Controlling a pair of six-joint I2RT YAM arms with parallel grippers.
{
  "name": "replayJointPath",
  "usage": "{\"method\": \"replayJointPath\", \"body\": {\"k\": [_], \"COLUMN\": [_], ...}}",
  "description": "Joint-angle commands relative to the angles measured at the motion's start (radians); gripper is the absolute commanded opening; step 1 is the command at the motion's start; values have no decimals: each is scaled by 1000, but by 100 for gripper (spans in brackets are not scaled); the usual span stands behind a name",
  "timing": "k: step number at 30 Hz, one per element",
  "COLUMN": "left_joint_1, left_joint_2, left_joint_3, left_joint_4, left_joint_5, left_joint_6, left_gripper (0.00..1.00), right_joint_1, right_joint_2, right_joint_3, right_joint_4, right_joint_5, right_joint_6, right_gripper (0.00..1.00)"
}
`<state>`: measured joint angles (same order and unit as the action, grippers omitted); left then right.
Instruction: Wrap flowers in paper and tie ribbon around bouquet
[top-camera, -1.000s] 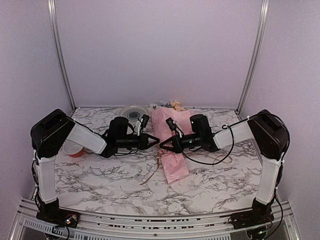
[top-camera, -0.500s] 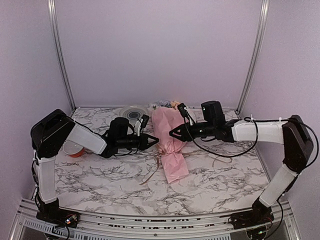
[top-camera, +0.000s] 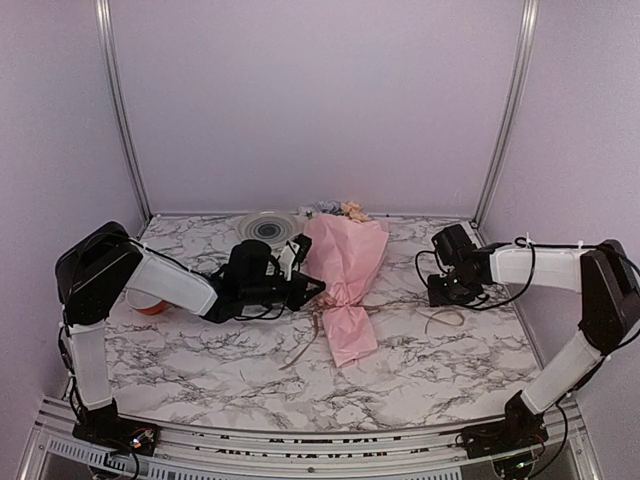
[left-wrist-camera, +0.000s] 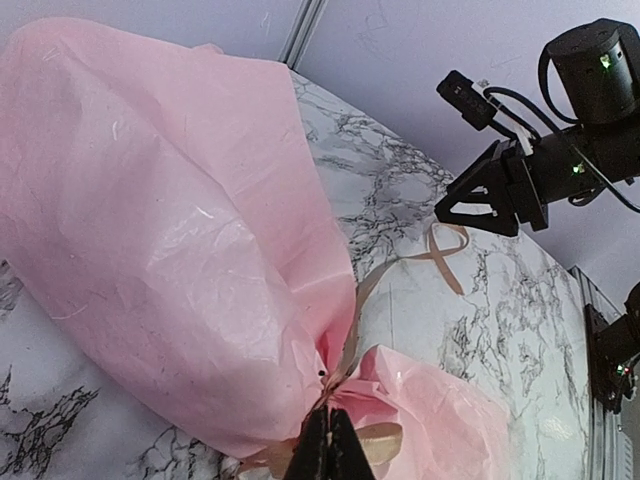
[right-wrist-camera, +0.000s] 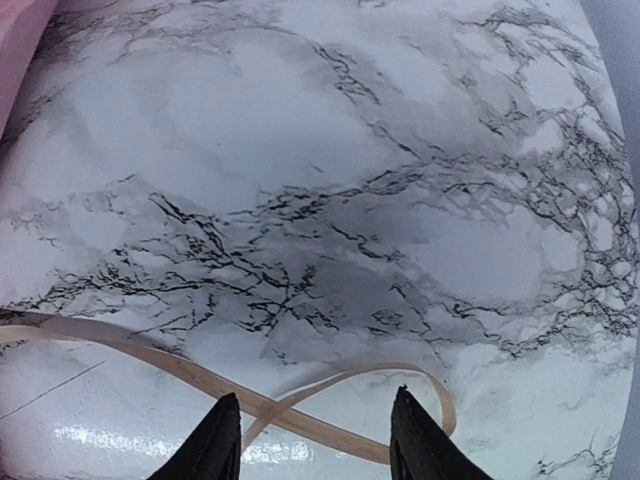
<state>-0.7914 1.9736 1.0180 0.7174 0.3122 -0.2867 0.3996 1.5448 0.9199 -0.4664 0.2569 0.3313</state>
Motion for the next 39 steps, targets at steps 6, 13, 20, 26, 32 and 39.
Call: {"method": "replayJointPath", "body": {"k": [6,13,20,26,32,39], "left_joint_1": [-32,-32,-34,-36,-46,-70], "left_joint_2": [-35,-29,-41,-50,-62,-83], "left_joint_3": [31,32,37,35,25,0], "left_joint_4": [-113,-128,-144,-162,-174,-174], "left_joint_5": [-84,-80,-91,-101,-112,-166], "left_joint_6": [103,125,145,158,202,275], "left_gripper": [0,0,0,0,0,0], "right_joint_1": [-30,-33,-122,-176,-171,113], "right_joint_2": [70,92,118,106,1,-147], "right_joint_3": [-13,-52,-137,-156,-63,244], "right_joint_4": [7,79,222,258,246,283], "right_joint_5": [19,-39,-266,-335,-465,-486], "right_joint_6": [71,121,139,126,74,-79], "right_gripper": [44,41,31,0,0,0]}}
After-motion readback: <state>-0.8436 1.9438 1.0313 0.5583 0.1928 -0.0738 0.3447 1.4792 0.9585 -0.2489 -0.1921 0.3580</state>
